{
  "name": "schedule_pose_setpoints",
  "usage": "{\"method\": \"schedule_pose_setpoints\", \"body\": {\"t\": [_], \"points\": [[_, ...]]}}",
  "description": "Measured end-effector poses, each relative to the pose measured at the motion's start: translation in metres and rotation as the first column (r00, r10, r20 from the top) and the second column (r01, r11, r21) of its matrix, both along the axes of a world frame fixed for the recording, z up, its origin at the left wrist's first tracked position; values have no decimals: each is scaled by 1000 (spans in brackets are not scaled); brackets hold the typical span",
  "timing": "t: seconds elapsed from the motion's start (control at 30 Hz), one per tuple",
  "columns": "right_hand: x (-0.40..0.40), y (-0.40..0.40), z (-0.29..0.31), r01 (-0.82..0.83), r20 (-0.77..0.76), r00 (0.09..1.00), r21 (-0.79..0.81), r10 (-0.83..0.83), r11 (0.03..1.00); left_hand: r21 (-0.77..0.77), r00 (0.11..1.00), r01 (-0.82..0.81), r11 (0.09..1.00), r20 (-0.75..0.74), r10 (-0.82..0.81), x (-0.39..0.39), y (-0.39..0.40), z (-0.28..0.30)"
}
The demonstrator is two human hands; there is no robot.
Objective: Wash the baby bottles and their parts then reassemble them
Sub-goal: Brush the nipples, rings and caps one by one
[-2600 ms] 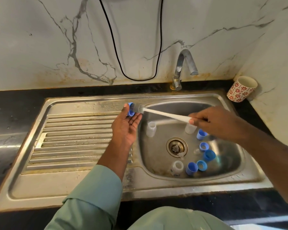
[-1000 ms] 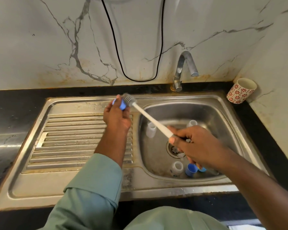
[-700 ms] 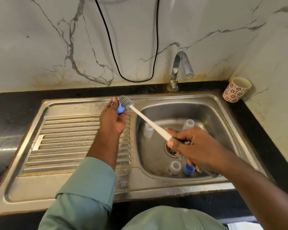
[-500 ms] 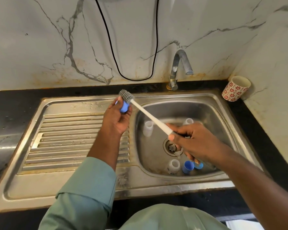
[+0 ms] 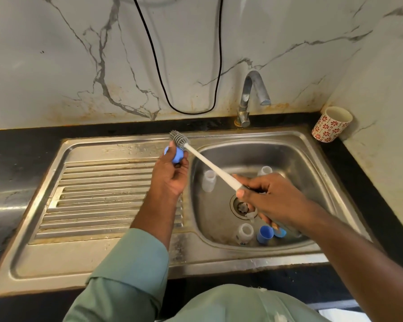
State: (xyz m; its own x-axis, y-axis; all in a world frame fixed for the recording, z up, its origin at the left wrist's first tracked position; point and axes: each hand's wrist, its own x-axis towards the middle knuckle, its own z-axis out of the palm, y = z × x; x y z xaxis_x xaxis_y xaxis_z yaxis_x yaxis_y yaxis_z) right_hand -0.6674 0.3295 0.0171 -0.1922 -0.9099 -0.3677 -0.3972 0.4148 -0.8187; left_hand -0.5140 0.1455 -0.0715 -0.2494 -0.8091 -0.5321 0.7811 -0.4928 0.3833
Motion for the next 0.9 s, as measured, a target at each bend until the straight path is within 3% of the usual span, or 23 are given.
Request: {"method": "schedule_pose_setpoints", "body": {"t": [0.1,0.23,0.37,0.5,0.63,0.77,0.9], "points": [[-1,7,5,-41,-2,999,14,41,999,-22,997,-56,998,45,57,9,-10,-3],[0,-4,1,14,-49,999,-19,-15,1000,-68,984,80,994,163,-68,-6,5,1],[4,5,1,-29,-44,999,-7,29,1000,-24,988,-94,995,122,96,-4,-4,2],[3,-7,-1,15,-57,998,-12,-16,1000,-21,984,-11,1000,176,15,-16,10,4],[2,7,0,-44,-79,996,18,45,999,0,984,-156,988,85,155,-8,-3,2],[5,-2,-4,-12,-124,992,-1,12,1000,-50,988,-94,994,117,99,-10,-1,1],[7,6,0,-47,-84,995,4,47,999,-30,979,-172,985,105,175,2,-11,5]]}}
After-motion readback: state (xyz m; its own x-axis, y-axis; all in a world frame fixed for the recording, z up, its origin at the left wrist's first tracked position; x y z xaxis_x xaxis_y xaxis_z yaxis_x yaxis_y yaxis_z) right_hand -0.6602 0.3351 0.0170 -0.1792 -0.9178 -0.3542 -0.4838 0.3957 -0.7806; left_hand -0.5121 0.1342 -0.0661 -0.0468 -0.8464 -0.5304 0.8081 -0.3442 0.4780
